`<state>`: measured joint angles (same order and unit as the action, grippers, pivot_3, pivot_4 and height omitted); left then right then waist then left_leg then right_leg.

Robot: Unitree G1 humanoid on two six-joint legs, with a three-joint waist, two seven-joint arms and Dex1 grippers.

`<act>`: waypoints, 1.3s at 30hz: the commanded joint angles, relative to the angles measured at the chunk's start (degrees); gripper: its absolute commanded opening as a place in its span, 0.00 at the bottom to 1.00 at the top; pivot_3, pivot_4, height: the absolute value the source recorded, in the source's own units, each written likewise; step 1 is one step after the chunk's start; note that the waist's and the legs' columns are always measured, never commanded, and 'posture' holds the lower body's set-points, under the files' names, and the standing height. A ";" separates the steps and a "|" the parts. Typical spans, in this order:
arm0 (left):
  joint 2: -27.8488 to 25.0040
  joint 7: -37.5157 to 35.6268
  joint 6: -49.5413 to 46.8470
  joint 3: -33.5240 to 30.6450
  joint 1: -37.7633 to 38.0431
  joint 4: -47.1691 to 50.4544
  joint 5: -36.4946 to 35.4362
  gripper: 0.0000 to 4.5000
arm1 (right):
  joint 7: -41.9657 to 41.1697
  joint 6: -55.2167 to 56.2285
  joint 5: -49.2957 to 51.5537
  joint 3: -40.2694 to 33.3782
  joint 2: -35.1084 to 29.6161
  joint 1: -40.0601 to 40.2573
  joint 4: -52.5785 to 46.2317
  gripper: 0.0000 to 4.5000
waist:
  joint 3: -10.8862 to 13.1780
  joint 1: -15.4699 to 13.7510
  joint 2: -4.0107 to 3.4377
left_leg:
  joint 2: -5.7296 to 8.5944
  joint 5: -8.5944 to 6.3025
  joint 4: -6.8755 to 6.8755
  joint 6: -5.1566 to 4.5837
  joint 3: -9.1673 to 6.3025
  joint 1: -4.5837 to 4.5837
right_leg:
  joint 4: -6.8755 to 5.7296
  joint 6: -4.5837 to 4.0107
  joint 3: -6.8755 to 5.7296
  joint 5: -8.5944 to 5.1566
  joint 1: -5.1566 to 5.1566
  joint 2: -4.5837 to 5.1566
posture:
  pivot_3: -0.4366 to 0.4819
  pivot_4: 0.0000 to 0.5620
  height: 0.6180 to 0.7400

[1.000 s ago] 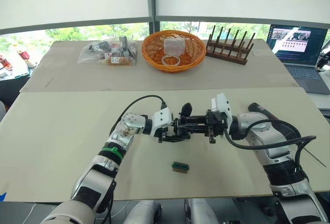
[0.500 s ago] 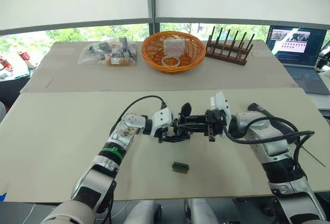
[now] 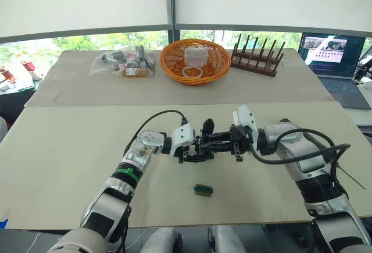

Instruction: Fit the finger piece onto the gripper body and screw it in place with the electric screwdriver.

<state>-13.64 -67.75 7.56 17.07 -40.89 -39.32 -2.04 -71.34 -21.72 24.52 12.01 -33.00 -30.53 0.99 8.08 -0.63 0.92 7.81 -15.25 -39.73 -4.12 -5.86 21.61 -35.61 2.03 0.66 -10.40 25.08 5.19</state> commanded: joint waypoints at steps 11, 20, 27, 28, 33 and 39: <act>-0.74 -0.01 0.81 -1.76 -1.43 1.06 -0.21 0.51 | 5.80 -7.12 -6.41 4.52 -3.71 8.19 3.05 0.07 | -0.46 -0.02 0.02 | -0.15 -0.16 0.13 -0.07 0.00 -0.44 | 0.49 0.01 -0.01 -0.01 -0.55 -0.09 | 0.48 0.27 1.00; -1.06 -0.52 0.83 -1.63 -1.64 1.22 -0.13 0.51 | 2.86 -6.16 -9.74 9.57 -4.84 3.09 5.61 0.07 | -0.47 0.25 0.01 | -0.20 -0.31 0.12 0.16 0.00 -0.69 | 0.56 0.08 0.01 -0.05 -0.81 -0.24 | 0.48 0.27 1.00; -1.16 -0.61 0.90 -1.60 -1.45 1.56 -0.07 0.51 | 2.29 -11.86 -9.38 12.35 -6.95 1.91 5.27 0.07 | -0.50 0.00 0.04 | -0.28 -0.34 0.13 0.13 0.00 -0.71 | 0.62 0.07 0.03 -0.05 -0.80 -0.32 | 0.48 0.27 1.00; -1.16 -0.56 0.89 -1.64 -1.50 1.53 -0.08 0.51 | 2.47 -11.94 -9.31 12.30 -6.91 2.16 5.14 0.07 | -0.52 -0.01 0.04 | -0.28 -0.37 0.13 0.18 0.00 -0.72 | 0.62 0.07 0.04 -0.05 -0.80 -0.32 | 0.48 0.27 1.00; -1.16 -0.51 0.76 -1.75 -1.23 1.95 -0.07 0.51 | 4.95 -10.07 -9.14 10.72 -5.85 4.21 5.17 0.07 | -0.60 -0.01 0.04 | -0.31 -0.48 0.13 0.33 0.00 -0.80 | 0.64 0.07 0.03 -0.06 -0.81 -0.33 | 0.48 0.27 1.00; -1.53 -0.73 0.66 -1.77 -1.06 2.33 0.01 0.51 | 6.78 -9.93 -8.27 9.20 -4.97 5.97 5.30 0.07 | -0.83 0.04 -0.07 | -0.40 -0.58 0.15 0.34 0.00 -1.02 | 0.69 0.08 0.04 -0.09 -0.92 -0.42 | 0.48 0.27 1.00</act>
<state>-13.91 -67.69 7.32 17.25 -40.51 -39.94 -0.25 -67.36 -26.10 24.02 14.92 -35.50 -30.99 -0.95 7.25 -0.59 0.85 7.39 -15.84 -39.58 -3.77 -5.86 20.54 -34.92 2.11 0.70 -10.50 24.14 4.75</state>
